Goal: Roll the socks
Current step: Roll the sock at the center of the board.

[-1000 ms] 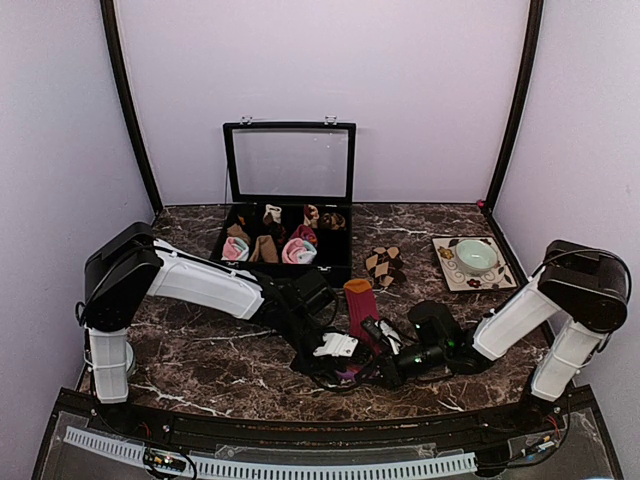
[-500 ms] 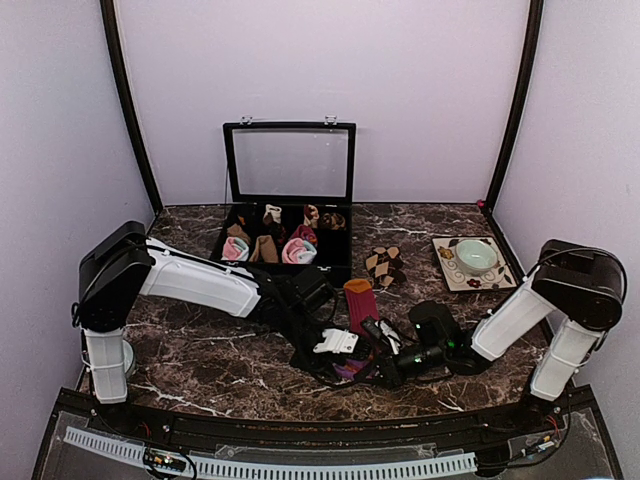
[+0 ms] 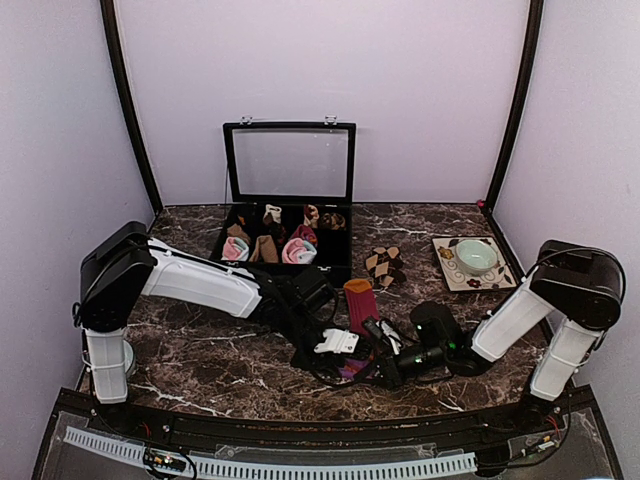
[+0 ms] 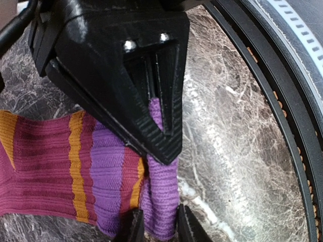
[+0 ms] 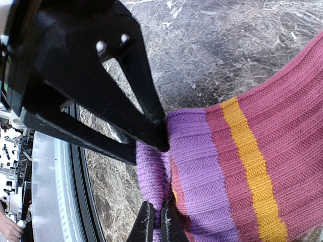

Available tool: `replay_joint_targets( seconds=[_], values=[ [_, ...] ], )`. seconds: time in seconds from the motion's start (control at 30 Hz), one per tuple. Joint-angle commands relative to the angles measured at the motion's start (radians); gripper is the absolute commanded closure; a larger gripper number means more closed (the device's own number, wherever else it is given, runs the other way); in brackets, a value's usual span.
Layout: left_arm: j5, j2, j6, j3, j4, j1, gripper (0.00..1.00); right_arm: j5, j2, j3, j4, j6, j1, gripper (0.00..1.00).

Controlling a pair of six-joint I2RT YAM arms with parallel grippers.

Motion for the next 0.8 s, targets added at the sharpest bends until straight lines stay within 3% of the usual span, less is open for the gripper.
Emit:
replay_joint_targets(
  seconds=[0.0, 0.13, 0.3, 0.57, 0.77],
  values=[
    [-0.004, 0.018, -0.013, 0.015, -0.005, -0.006, 0.8, 0.042, 0.035, -0.042, -0.158, 0.013, -0.003, 1.0],
    [0.008, 0.043, -0.039, 0.03, -0.034, 0.0, 0.9, 0.058, 0.015, -0.047, -0.157, 0.015, -0.003, 0.94],
    [0.124, 0.1, -0.083, 0.102, -0.15, 0.049, 0.95, 0.125, -0.087, -0.078, -0.157, -0.007, -0.002, 0.74],
    [0.312, 0.278, -0.057, 0.316, -0.492, 0.077, 0.96, 0.293, -0.38, -0.136, -0.237, -0.115, 0.022, 0.7],
    [0.374, 0.366, -0.061, 0.435, -0.649, 0.081, 0.96, 0.446, -0.637, -0.17, -0.339, -0.276, 0.142, 0.69]
  ],
)
